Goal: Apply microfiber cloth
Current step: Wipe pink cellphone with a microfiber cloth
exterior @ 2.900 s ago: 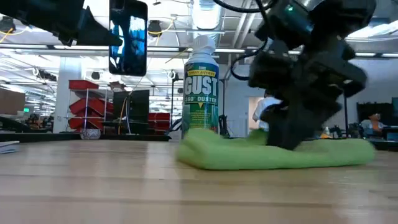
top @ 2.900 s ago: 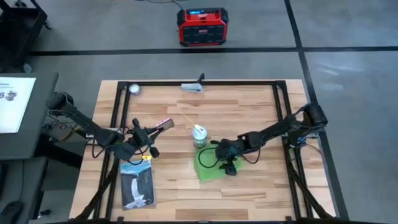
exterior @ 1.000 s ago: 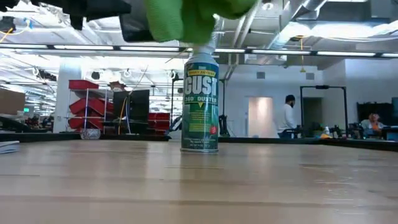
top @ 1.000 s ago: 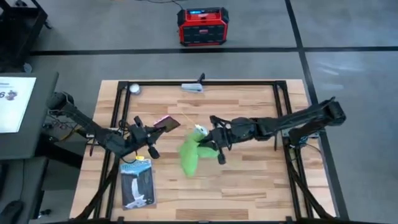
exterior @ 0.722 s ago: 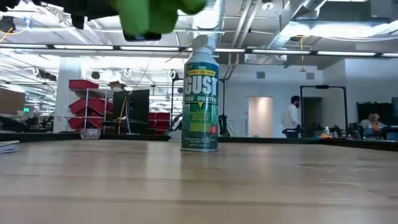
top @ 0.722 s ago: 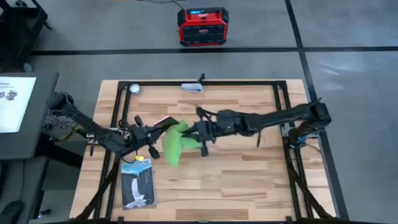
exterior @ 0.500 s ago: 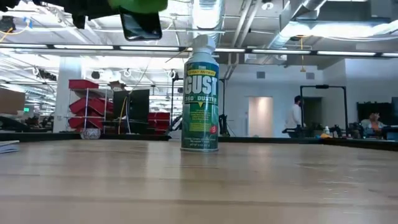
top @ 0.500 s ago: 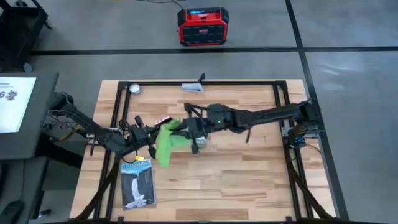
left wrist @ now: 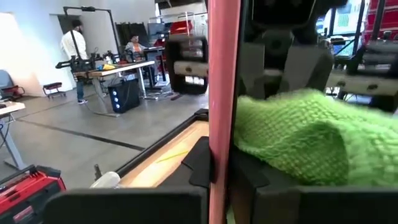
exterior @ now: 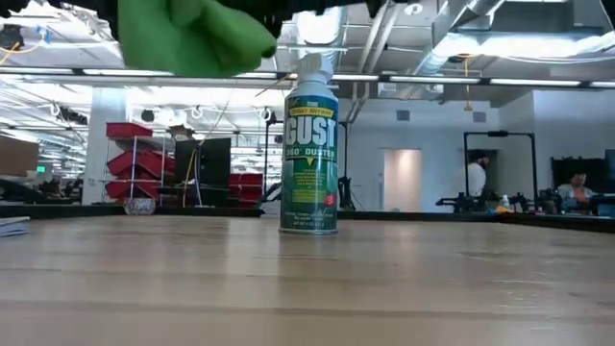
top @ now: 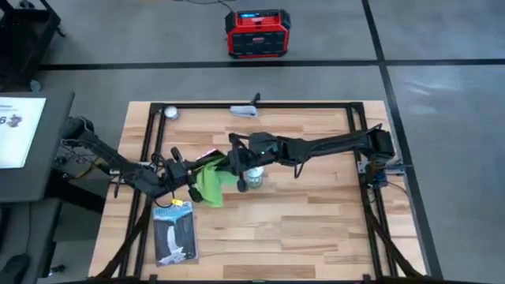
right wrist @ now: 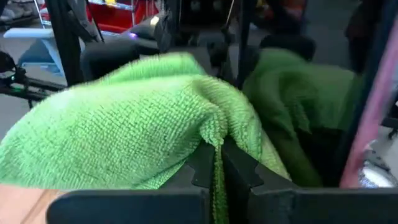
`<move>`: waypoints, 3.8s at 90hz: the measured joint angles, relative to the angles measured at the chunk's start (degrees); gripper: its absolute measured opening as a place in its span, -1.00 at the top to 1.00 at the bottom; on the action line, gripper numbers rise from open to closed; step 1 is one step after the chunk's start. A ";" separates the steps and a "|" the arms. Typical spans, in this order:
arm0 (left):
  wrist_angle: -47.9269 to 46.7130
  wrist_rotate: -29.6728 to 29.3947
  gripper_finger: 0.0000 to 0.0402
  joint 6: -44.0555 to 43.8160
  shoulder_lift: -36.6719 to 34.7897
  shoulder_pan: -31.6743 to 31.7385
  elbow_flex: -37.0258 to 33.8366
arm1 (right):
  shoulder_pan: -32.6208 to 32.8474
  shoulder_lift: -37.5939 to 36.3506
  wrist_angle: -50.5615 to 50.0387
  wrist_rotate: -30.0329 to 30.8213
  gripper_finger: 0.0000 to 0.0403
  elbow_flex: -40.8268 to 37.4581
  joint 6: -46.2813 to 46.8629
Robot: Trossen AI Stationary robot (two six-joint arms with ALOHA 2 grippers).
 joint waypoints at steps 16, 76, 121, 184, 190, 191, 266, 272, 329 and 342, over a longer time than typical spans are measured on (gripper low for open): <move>0.78 -0.66 0.99 -0.53 0.69 0.04 0.02 | -1.39 -2.25 -0.32 -0.11 1.00 2.22 -1.98; 0.59 -1.44 0.99 2.09 1.04 -0.02 -0.28 | -1.62 2.00 -4.93 0.30 1.00 4.32 -0.87; 2.15 -1.29 0.99 0.99 0.87 -0.48 0.17 | -3.29 -5.01 -7.71 0.41 1.00 9.20 -6.90; 2.23 -1.48 0.99 3.68 1.01 -0.57 0.04 | -3.53 -4.69 -1.92 0.55 1.00 -5.44 0.45; 2.41 -1.47 0.99 3.82 1.00 -0.57 0.04 | -3.53 -4.69 -0.15 0.56 1.00 -6.43 1.07; 2.47 -1.48 0.99 3.82 0.99 -0.57 0.04 | -3.53 -4.69 0.13 0.56 1.00 -6.57 1.12; 5.44 -1.34 0.99 8.41 0.94 -0.57 1.16 | -2.66 1.02 5.46 -2.45 1.00 -5.75 4.57; 5.31 -1.36 0.99 8.76 0.94 -0.61 1.41 | -2.66 1.04 5.38 -2.54 1.00 -5.00 4.34; -3.57 -3.77 0.99 -0.92 0.87 -0.59 1.64 | -3.73 -2.39 -11.79 -2.75 1.00 11.40 -5.86; -6.46 -6.13 0.99 -2.12 0.96 -0.91 1.57 | -3.54 -3.36 -17.72 -0.20 1.00 13.99 -8.02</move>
